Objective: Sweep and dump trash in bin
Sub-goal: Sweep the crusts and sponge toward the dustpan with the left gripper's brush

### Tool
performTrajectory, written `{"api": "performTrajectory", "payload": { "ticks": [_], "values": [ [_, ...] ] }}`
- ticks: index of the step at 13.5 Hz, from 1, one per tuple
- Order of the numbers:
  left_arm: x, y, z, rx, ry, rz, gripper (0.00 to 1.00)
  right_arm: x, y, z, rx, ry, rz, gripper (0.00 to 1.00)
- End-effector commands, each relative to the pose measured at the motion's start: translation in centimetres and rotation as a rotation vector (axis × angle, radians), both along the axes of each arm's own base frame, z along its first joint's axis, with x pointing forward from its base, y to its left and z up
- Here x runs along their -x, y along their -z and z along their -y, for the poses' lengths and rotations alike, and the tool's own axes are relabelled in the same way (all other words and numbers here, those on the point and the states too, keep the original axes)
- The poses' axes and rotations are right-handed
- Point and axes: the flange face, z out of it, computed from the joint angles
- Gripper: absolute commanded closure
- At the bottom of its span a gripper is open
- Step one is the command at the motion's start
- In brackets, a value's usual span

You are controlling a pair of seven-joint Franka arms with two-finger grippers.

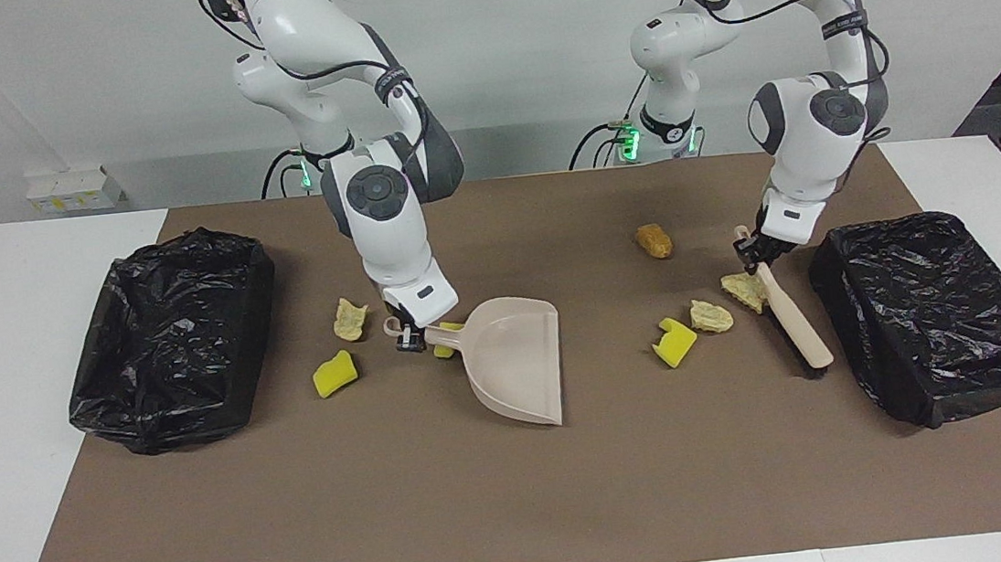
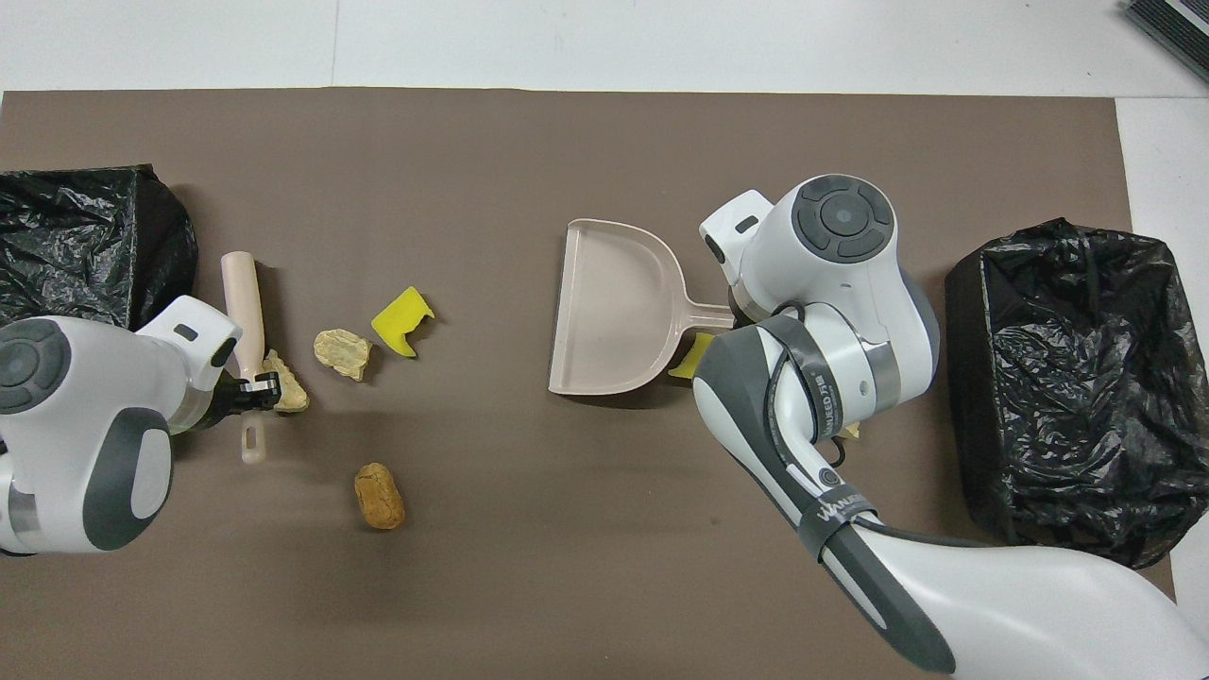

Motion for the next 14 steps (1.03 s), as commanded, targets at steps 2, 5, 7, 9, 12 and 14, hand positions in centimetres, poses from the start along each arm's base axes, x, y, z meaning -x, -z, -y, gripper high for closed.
{"api": "performTrajectory", "payload": {
  "ticks": [2,5,7,9,12,14],
  "values": [
    [1.9,0.2,6.0,-0.015,0.121,0.004,1.00,0.3,0.9,0.0,-0.004,-0.027,0.022,1.00],
    [3.1,0.2,10.9,0.029,0.184,0.004,1.00,0.4,1.9,-0.2,-0.003,-0.111,0.007,1.00],
    [3.9,0.5,14.0,0.071,0.208,0.001,1.00,1.0,2.6,-1.8,-0.002,-0.137,0.001,1.00],
    [3.8,1.2,16.1,0.120,0.208,0.023,1.00,1.1,2.6,-2.0,-0.001,-0.147,0.001,1.00],
    [5.3,2.1,21.6,0.154,0.221,0.047,1.00,1.5,2.7,-3.1,-0.003,-0.160,-0.001,1.00],
    [7.3,1.4,25.5,0.188,0.212,0.046,1.00,1.6,2.7,-3.2,-0.005,-0.154,-0.002,1.00]
  ]
}}
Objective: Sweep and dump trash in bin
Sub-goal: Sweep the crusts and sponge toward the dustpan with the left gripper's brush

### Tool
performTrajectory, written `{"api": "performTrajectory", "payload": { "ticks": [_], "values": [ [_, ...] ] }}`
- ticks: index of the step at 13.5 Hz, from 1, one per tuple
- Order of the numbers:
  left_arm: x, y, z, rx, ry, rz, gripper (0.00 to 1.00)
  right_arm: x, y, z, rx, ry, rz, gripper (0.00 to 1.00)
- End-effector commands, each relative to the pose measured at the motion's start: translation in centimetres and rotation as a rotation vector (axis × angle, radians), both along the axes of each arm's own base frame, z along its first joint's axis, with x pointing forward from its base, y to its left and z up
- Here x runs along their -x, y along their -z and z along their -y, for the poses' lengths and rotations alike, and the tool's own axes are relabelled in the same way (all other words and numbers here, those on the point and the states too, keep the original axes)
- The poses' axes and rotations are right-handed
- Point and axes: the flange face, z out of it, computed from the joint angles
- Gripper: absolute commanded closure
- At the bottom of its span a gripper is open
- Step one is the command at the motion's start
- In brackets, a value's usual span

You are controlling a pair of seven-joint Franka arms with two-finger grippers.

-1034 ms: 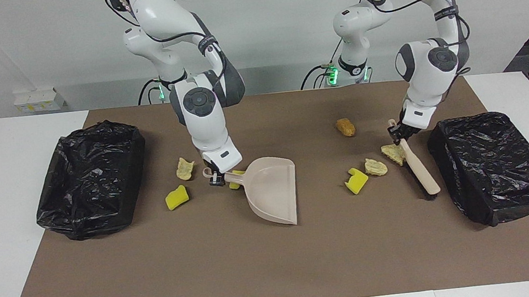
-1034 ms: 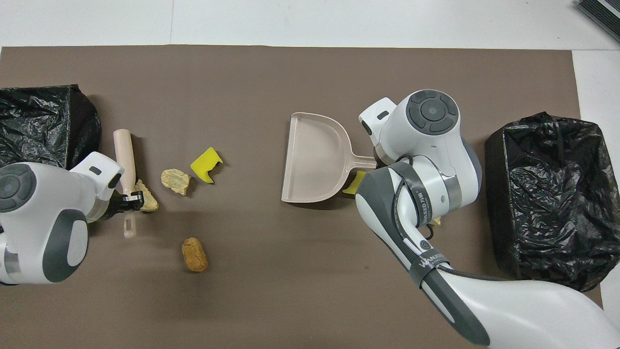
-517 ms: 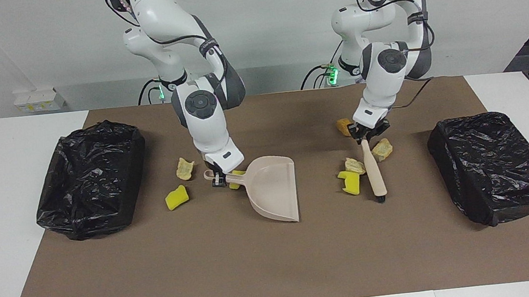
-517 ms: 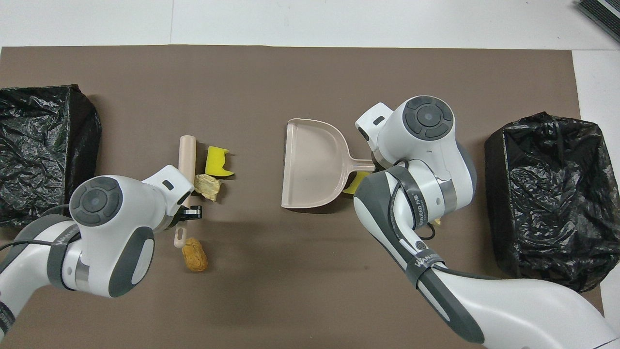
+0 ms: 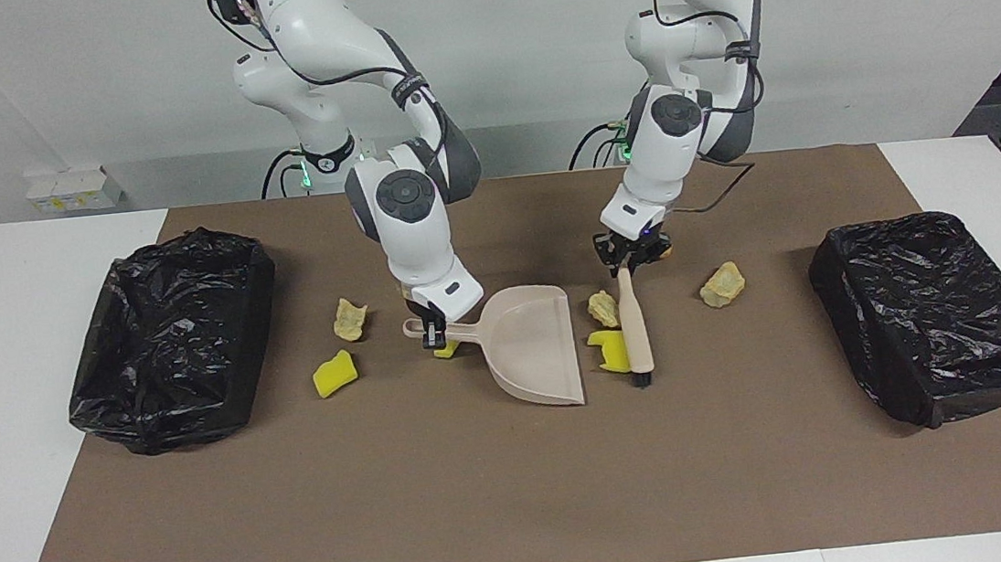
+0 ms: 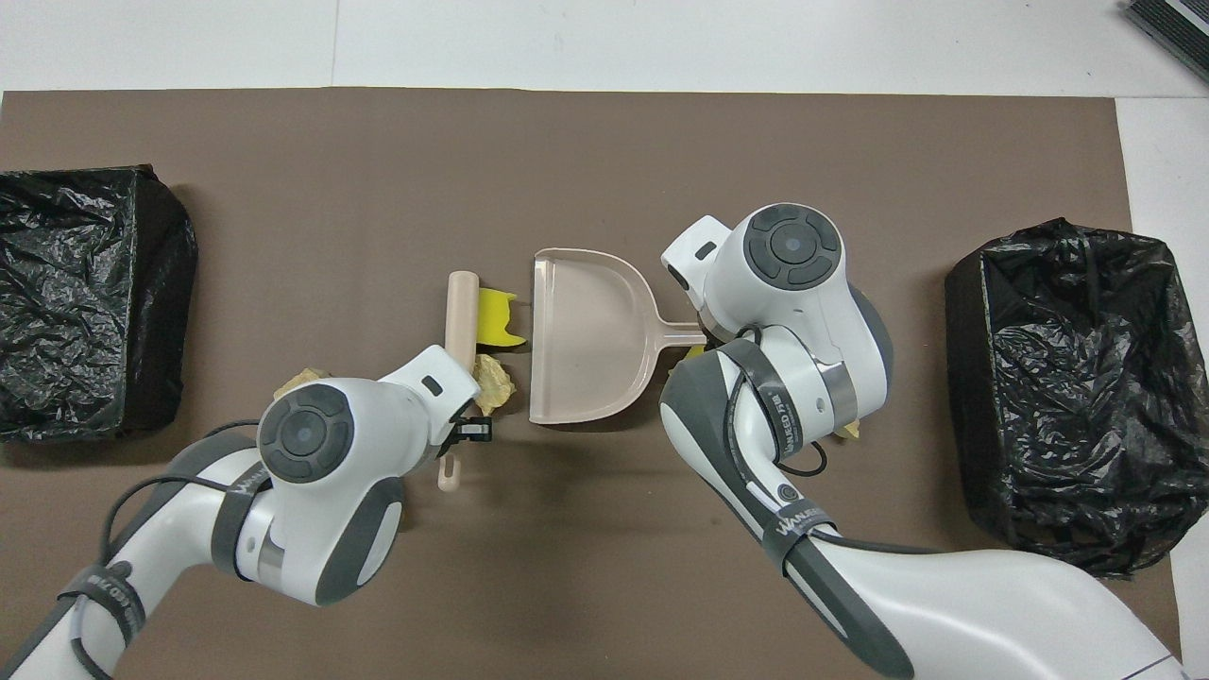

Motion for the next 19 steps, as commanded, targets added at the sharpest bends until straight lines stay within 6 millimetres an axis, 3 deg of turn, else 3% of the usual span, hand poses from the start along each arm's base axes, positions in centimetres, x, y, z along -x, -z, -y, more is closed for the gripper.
{"api": "performTrajectory", "payload": {
  "ticks": [1,5,8,10,14,16,19],
  "values": [
    [2.3,-0.6,5.2,0.053,-0.010,-0.010,1.00,0.2,0.5,-0.1,-0.005,-0.026,0.003,1.00],
    [6.0,-2.5,11.4,0.091,-0.070,-0.013,1.00,0.2,0.6,-0.1,-0.004,-0.027,0.001,1.00],
    [5.6,-4.8,10.8,0.087,-0.130,-0.017,1.00,0.2,0.6,-0.1,-0.004,-0.029,0.001,1.00],
    [4.4,-7.9,7.8,0.058,-0.228,-0.031,1.00,0.2,0.6,-0.1,-0.004,-0.027,0.001,1.00],
    [2.4,-11.6,1.9,-0.002,-0.445,-0.077,1.00,0.2,0.6,-0.1,-0.004,-0.024,0.001,1.00],
    [1.4,-11.6,-0.7,-0.030,-0.519,-0.106,1.00,0.2,0.6,-0.1,-0.004,-0.021,0.001,1.00],
    [0.6,-10.6,-6.7,-0.129,-0.621,-0.170,1.00,0.2,0.6,-0.1,-0.004,-0.018,0.000,1.00]
  ]
}}
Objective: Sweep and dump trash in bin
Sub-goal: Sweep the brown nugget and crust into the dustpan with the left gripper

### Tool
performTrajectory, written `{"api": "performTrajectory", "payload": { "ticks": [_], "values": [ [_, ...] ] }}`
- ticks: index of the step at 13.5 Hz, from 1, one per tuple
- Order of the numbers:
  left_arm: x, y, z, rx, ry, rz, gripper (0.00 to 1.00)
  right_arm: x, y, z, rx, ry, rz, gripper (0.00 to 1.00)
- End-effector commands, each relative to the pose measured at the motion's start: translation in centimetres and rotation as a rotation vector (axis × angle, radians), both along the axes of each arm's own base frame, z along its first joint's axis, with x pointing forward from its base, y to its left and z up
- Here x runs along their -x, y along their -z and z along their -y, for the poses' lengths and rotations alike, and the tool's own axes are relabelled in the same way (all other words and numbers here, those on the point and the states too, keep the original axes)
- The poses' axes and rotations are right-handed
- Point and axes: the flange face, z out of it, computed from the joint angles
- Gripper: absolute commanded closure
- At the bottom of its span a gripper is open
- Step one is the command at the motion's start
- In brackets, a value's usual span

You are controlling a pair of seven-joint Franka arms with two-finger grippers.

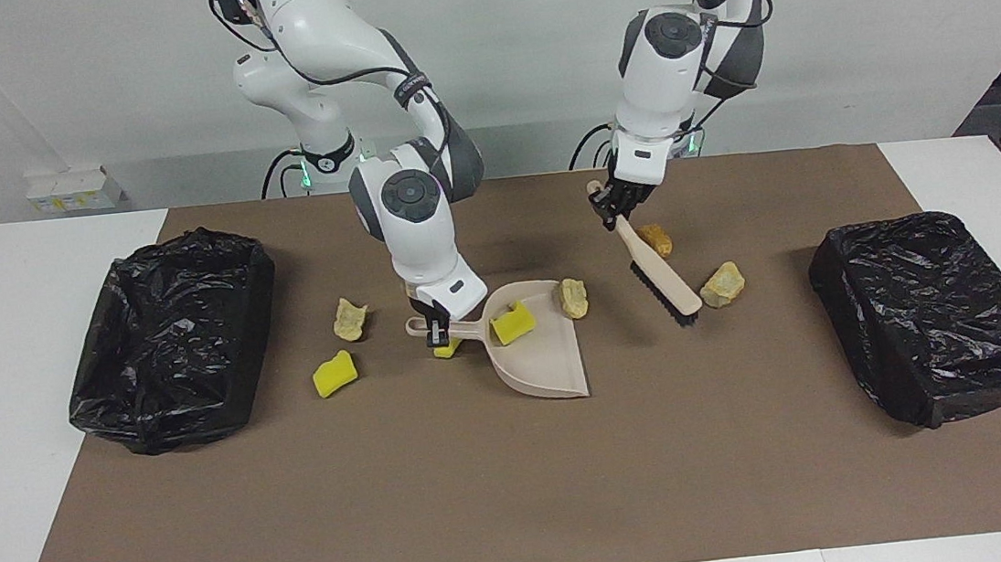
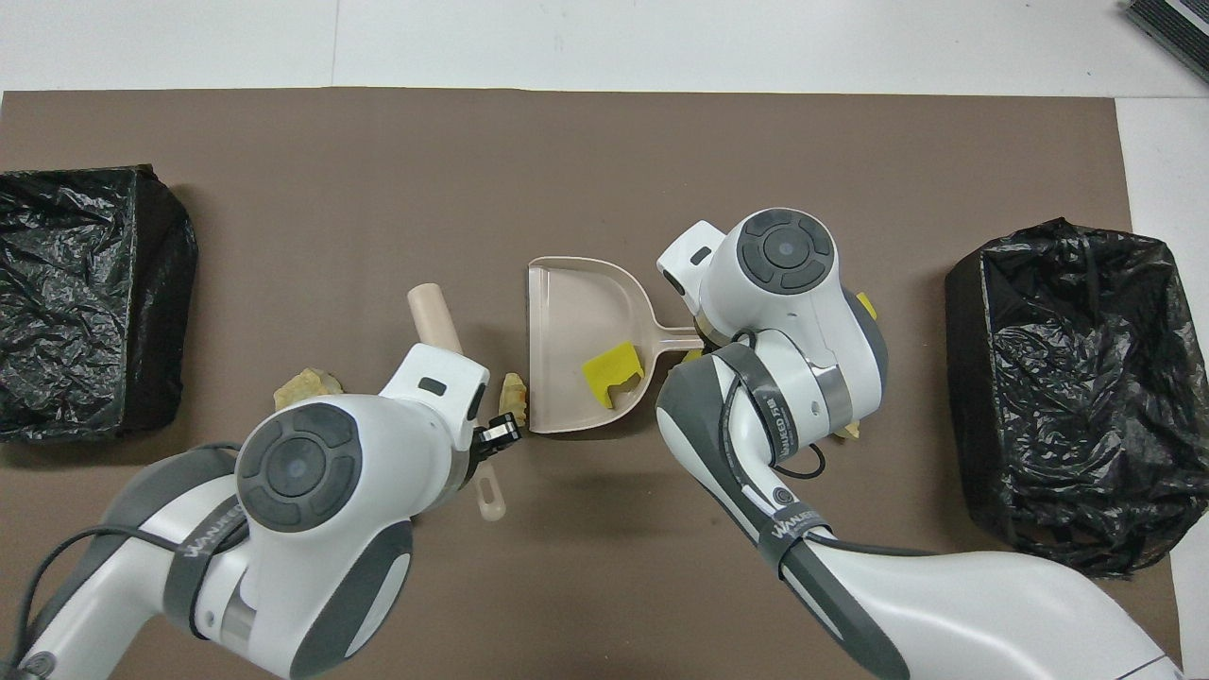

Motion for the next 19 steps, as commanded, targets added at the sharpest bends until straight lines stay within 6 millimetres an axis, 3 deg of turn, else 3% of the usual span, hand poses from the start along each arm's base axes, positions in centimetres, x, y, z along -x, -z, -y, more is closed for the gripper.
{"api": "performTrajectory", "payload": {
  "ticks": [1,5,7,10,12,15,19],
  "values": [
    [0.7,0.5,-4.7,-0.067,-0.101,-0.046,1.00,-0.1,0.2,0.1,-0.006,-0.006,0.007,1.00],
    [4.0,2.7,-11.6,-0.142,-0.246,-0.079,1.00,0.0,0.1,0.0,-0.008,-0.006,0.010,1.00],
    [7.7,3.8,-12.3,-0.187,-0.247,-0.077,1.00,0.0,0.1,0.0,-0.008,-0.006,0.010,1.00],
    [10.2,6.1,-9.1,-0.210,-0.152,-0.102,1.00,0.0,0.2,0.0,-0.007,-0.006,0.008,1.00],
    [10.5,8.3,-6.5,-0.201,-0.080,-0.122,1.00,0.0,0.2,0.0,-0.007,-0.008,0.008,1.00],
    [11.8,10.0,-1.7,-0.131,-0.139,-0.154,1.00,0.3,0.1,-0.6,-0.006,-0.081,0.006,1.00],
    [7.4,9.6,2.3,-0.030,-0.280,-0.124,1.00,0.5,0.2,-0.6,-0.003,-0.220,0.002,1.00]
  ]
}}
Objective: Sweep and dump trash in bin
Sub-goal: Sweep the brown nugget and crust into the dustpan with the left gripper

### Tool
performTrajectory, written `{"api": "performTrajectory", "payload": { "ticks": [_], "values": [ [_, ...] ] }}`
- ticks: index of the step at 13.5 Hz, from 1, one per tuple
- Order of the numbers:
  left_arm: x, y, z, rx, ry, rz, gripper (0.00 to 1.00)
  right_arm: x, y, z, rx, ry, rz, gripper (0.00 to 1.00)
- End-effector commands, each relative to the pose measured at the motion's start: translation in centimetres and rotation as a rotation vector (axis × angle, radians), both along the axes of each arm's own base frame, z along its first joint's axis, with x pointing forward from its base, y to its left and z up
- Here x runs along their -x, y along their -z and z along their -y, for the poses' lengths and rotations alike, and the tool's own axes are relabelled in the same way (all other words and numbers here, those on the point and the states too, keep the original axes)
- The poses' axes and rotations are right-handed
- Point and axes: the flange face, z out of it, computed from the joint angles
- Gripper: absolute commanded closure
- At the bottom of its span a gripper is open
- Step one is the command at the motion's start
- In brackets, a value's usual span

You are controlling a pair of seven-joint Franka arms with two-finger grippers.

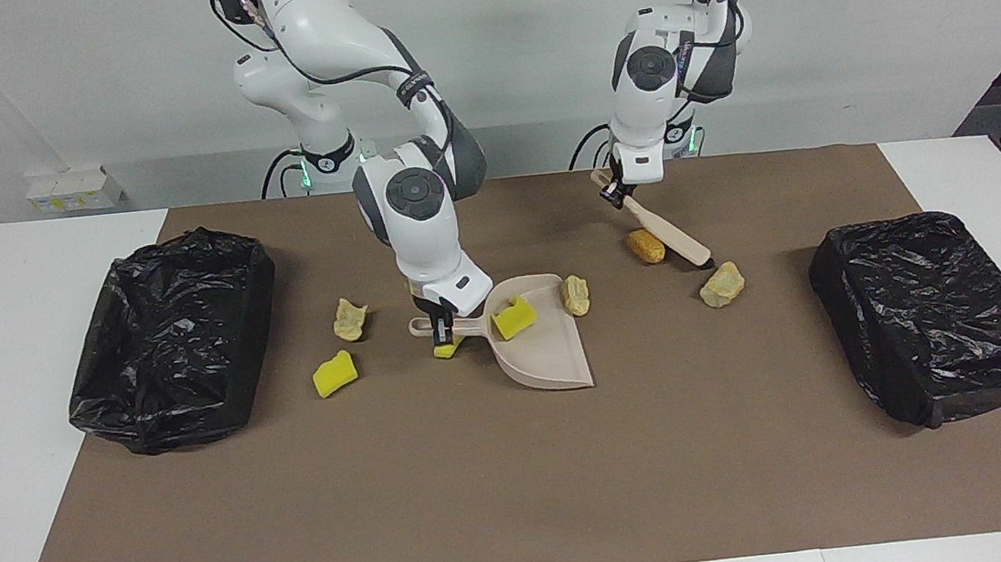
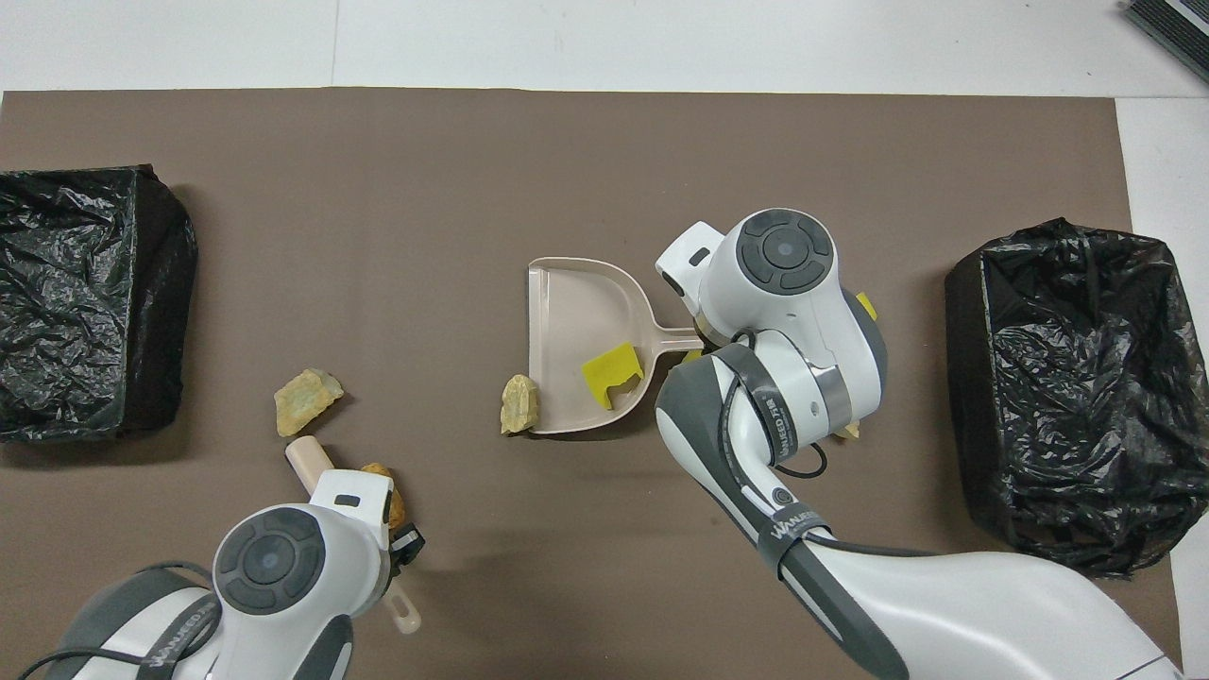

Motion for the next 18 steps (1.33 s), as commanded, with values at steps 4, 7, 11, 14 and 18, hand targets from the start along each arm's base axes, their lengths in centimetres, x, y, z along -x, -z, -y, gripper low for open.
{"api": "performTrajectory", "payload": {
  "ticks": [4,7,11,14,18],
  "values": [
    [-6.1,-0.5,5.7,0.135,-0.047,0.059,1.00,0.2,0.4,0.1,0.005,-0.082,0.012,1.00],
    [-4.3,-1.4,10.1,0.194,0.085,0.142,1.00,0.2,0.4,0.1,0.005,-0.082,0.012,1.00],
    [-2.6,-1.2,16.7,0.279,0.305,0.203,1.00,0.2,0.4,0.1,0.005,-0.076,0.012,1.00],
    [-3.4,-2.1,17.4,0.294,0.315,0.211,1.00,0.3,0.5,0.2,0.005,-0.072,0.009,1.00],
    [-4.0,-3.9,14.4,0.197,0.304,0.136,1.00,0.2,0.4,0.3,0.004,-0.067,0.012,1.00]
  ]
}}
